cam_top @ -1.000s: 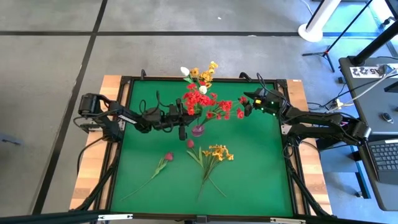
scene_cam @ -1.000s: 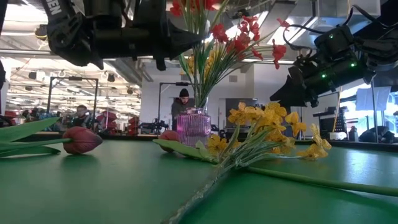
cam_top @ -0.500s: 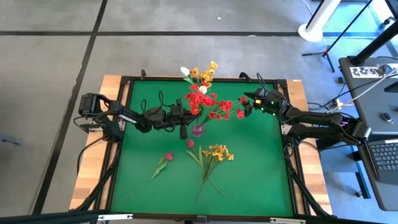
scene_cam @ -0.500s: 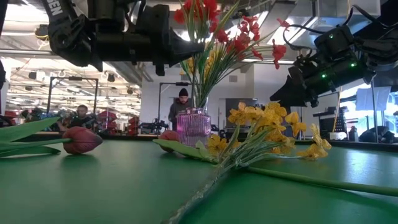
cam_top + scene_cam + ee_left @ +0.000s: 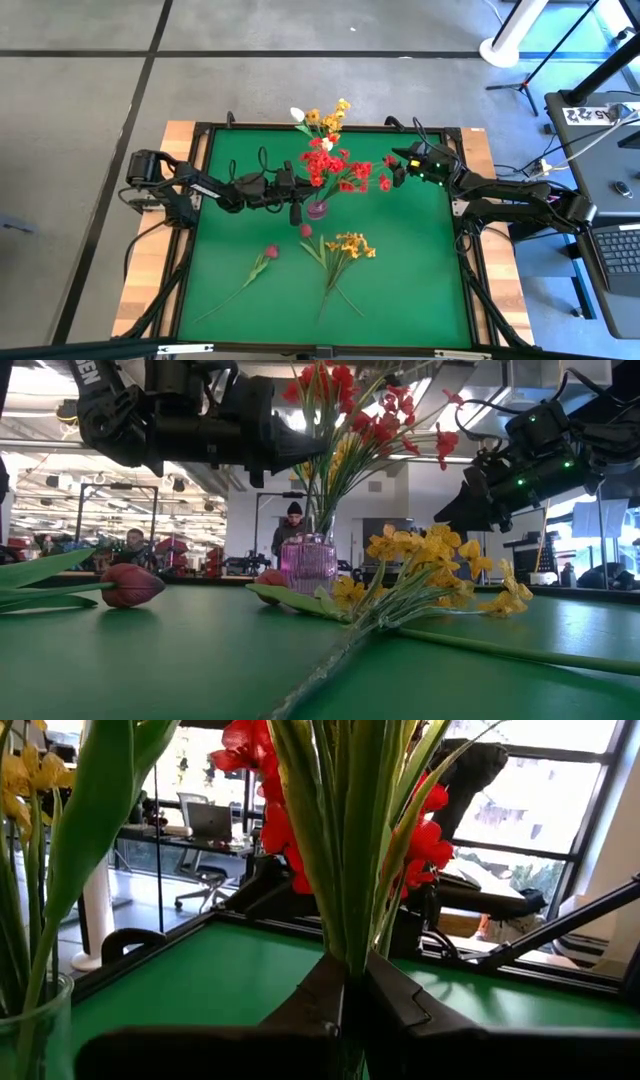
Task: Sort flowers into vase by color
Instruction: Put the red flowers into the violet vase
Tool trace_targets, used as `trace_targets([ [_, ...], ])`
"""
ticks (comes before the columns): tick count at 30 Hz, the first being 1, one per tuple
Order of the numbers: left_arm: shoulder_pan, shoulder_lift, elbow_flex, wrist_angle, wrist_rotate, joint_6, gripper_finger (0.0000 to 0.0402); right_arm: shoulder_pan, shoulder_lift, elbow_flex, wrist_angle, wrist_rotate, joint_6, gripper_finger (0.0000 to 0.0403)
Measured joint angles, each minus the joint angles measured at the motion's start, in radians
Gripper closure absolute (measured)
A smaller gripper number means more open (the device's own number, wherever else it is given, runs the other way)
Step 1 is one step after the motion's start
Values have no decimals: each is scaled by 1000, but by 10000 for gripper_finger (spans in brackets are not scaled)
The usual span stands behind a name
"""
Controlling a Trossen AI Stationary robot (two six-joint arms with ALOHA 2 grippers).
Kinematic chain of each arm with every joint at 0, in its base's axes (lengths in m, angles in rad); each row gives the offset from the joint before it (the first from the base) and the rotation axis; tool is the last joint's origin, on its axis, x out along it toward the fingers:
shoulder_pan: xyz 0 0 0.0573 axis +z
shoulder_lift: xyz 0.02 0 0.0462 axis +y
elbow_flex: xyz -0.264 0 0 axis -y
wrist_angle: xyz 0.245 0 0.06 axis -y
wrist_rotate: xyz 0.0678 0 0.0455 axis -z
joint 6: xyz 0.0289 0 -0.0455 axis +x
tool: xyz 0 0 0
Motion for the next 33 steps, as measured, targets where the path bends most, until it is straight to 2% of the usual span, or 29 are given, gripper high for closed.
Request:
trace_targets([
  [6,5,0,0,-73,0,-19,391,0,0,0,0,0,0,146],
  [33,4,0,0,-143,0,-25,372,0,0,0,0,0,5,146],
])
